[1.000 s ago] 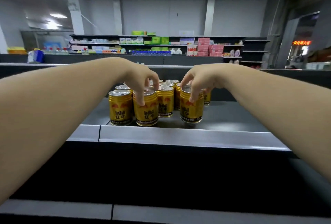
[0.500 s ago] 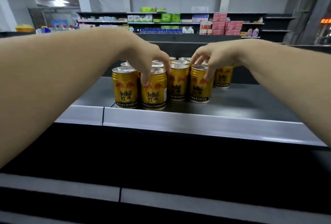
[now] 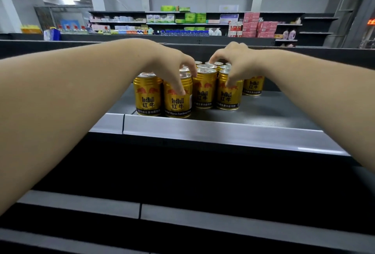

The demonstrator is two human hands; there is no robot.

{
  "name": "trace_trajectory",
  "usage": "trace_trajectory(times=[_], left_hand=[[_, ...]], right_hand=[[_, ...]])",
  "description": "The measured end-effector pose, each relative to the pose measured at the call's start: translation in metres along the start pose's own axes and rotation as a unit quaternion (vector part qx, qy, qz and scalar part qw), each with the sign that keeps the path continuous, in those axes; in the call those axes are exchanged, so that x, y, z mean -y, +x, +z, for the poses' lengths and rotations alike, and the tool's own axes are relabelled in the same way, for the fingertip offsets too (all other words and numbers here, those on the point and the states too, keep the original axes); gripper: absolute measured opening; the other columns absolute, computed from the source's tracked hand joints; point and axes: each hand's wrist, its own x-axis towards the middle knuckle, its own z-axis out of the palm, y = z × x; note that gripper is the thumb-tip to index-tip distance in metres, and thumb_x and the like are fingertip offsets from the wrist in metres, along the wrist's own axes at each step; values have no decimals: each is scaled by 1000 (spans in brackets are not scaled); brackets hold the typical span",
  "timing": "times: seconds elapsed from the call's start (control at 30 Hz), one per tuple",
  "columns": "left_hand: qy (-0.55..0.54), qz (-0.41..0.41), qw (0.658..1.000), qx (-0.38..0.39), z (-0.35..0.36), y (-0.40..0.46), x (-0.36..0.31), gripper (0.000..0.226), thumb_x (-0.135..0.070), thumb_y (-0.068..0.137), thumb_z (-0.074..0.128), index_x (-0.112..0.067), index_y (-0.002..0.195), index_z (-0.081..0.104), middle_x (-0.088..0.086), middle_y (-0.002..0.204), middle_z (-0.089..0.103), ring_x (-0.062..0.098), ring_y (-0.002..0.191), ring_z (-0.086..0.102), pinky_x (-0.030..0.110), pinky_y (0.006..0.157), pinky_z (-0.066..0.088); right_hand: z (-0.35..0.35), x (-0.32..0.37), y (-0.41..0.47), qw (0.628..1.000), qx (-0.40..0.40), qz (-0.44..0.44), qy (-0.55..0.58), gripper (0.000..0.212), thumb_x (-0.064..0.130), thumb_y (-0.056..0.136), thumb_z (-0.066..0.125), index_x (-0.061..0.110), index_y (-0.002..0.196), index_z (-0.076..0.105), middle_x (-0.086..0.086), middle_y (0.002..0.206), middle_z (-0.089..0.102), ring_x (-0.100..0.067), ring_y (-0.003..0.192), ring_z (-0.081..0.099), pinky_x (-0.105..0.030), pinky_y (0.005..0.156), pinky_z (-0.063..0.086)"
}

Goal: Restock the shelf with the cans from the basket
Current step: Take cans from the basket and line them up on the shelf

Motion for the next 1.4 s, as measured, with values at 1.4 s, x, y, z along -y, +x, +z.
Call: trace_trajectory(times=[1.4], left_hand=[[-173, -35, 908, 379, 884, -242, -102, 80, -37, 71, 74, -28, 138, 32, 7, 141, 31, 32, 125, 34, 52, 99, 38]], right_hand=[[768, 168, -459, 897, 414, 109, 112, 62, 17, 76, 69, 14, 130, 40, -16, 124, 43, -34, 115, 39, -41, 93, 38]])
